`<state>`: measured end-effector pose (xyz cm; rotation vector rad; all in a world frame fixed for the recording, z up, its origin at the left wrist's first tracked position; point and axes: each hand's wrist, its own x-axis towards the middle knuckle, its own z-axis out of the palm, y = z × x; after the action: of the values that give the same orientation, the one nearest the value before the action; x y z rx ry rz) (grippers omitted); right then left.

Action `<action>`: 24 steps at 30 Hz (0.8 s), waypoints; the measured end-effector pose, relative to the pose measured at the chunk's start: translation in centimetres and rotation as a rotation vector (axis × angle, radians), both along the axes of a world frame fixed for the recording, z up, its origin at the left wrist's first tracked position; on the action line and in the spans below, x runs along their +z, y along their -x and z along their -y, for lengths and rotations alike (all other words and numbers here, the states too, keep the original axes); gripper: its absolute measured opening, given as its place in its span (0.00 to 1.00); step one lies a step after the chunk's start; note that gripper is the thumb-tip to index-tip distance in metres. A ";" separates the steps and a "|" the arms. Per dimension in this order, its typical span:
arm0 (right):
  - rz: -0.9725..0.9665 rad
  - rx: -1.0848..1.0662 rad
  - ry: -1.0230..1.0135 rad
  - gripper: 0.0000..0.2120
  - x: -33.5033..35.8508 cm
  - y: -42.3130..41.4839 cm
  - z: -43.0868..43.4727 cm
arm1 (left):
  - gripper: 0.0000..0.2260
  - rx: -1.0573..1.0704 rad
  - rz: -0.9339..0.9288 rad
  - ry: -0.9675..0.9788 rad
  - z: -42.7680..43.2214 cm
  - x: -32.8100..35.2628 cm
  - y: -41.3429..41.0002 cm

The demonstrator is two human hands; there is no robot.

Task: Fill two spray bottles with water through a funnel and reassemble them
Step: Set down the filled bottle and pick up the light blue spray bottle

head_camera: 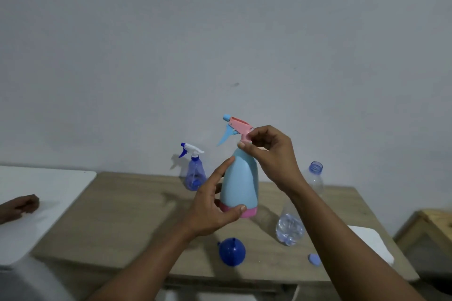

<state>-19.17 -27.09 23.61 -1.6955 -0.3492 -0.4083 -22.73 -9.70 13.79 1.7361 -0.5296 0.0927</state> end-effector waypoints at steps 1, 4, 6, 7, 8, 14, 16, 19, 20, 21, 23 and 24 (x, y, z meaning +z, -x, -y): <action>0.005 -0.033 -0.010 0.13 -0.1 0.2 -0.3 | 0.44 0.000 0.005 -0.006 0.0 0.1 0.3; -0.012 -0.103 -0.046 0.13 -0.7 0.7 -0.9 | 0.44 0.006 0.011 -0.017 0.1 0.1 0.8; -0.035 -0.101 -0.102 0.12 -1.1 1.0 -1.1 | 0.44 0.014 0.008 -0.018 0.0 -0.1 1.1; -0.048 -0.091 -0.135 0.12 -1.2 1.1 -1.2 | 0.44 0.018 0.006 -0.021 0.0 -0.1 1.1; -0.063 -0.075 -0.166 0.11 -1.4 1.3 -1.2 | 0.44 0.020 0.003 -0.022 -0.1 -0.2 1.2; -0.127 0.008 -0.148 0.09 -1.4 1.8 -0.8 | 0.45 0.000 -0.024 -0.020 -0.5 -0.5 1.4; -0.115 0.021 -0.123 0.08 -1.2 1.7 -0.7 | 0.45 -0.007 -0.030 -0.008 -0.6 -0.4 1.4; -0.074 -0.027 -0.129 0.11 -1.2 1.6 -1.0 | 0.45 -0.018 -0.027 -0.004 -0.8 -0.2 1.3; -0.076 -0.039 -0.145 0.12 -1.3 1.6 -1.1 | 0.45 -0.023 -0.029 -0.010 -0.8 -0.2 1.3; -0.081 -0.044 -0.154 0.13 -1.3 1.6 -1.3 | 0.45 -0.028 -0.031 -0.014 -0.9 -0.2 1.3; -0.093 -0.042 -0.150 0.12 -1.6 1.7 -1.5 | 0.45 -0.030 -0.033 -0.019 -1.0 -0.3 1.2; -0.097 -0.040 -0.144 0.11 -1.6 1.7 -1.6 | 0.45 -0.029 -0.036 -0.021 -1.0 -0.3 1.2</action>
<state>-20.89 -25.51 21.99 -1.5775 -0.2106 -0.3699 -23.94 -8.65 13.48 1.7471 -0.5314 0.0354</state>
